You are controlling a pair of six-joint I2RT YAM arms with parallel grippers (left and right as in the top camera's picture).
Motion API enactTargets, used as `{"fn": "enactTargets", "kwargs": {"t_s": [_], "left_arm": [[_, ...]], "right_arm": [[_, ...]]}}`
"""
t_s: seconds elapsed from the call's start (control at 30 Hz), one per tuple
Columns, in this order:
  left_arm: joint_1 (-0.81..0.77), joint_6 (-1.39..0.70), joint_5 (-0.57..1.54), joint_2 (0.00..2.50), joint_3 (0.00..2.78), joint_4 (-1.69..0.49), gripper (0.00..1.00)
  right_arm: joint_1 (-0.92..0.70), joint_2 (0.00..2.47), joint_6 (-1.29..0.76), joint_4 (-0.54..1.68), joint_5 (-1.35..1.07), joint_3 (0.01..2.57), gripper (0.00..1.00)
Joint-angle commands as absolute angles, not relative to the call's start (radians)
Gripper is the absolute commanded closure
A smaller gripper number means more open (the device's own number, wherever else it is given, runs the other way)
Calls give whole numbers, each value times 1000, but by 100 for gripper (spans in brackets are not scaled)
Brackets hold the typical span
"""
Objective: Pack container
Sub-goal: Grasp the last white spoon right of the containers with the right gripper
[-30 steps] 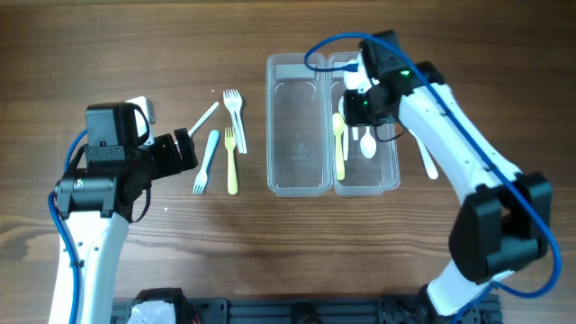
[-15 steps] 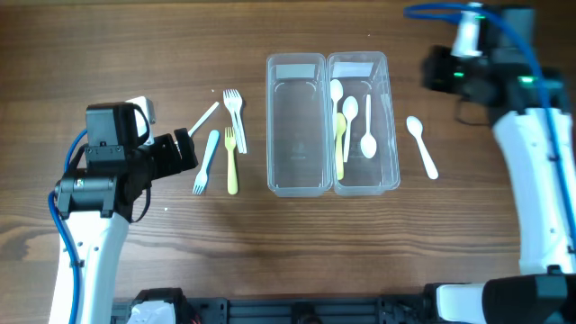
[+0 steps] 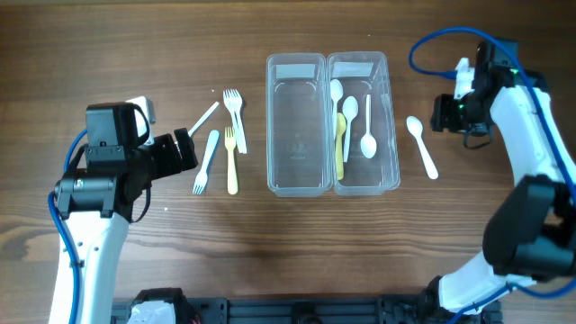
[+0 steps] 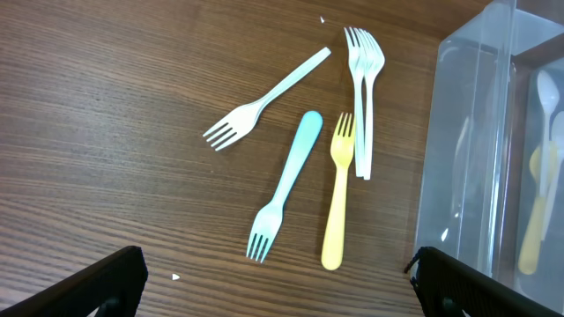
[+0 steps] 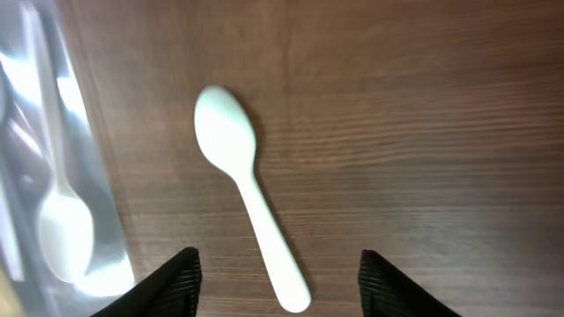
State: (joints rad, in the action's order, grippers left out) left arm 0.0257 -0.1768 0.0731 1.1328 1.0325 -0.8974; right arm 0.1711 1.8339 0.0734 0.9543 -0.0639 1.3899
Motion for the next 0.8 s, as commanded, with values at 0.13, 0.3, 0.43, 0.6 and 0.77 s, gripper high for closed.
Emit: {"fn": "enactTargets", "kwargs": {"t_s": [0.13,0.3,0.43,0.6,0.77], "left_arm": [[32,-164,70,1134,1049,-895,0],[32,-164,71,1134,1049,-895,0],[32,-164,70,1134,1049,-895,0],[32,-164,70,1134,1049,-895,0],[32,-164,71,1134,1049,-895,0]], "right_arm": [[156,2024,155,954,-131,1381,52],[131,2050,111,960,-68,1380,58],[118,2050,69,963,-48,1365,64],[117,2053,28,905,-6,1259,66],[117,2051,-31,883,1,1243,78]]}}
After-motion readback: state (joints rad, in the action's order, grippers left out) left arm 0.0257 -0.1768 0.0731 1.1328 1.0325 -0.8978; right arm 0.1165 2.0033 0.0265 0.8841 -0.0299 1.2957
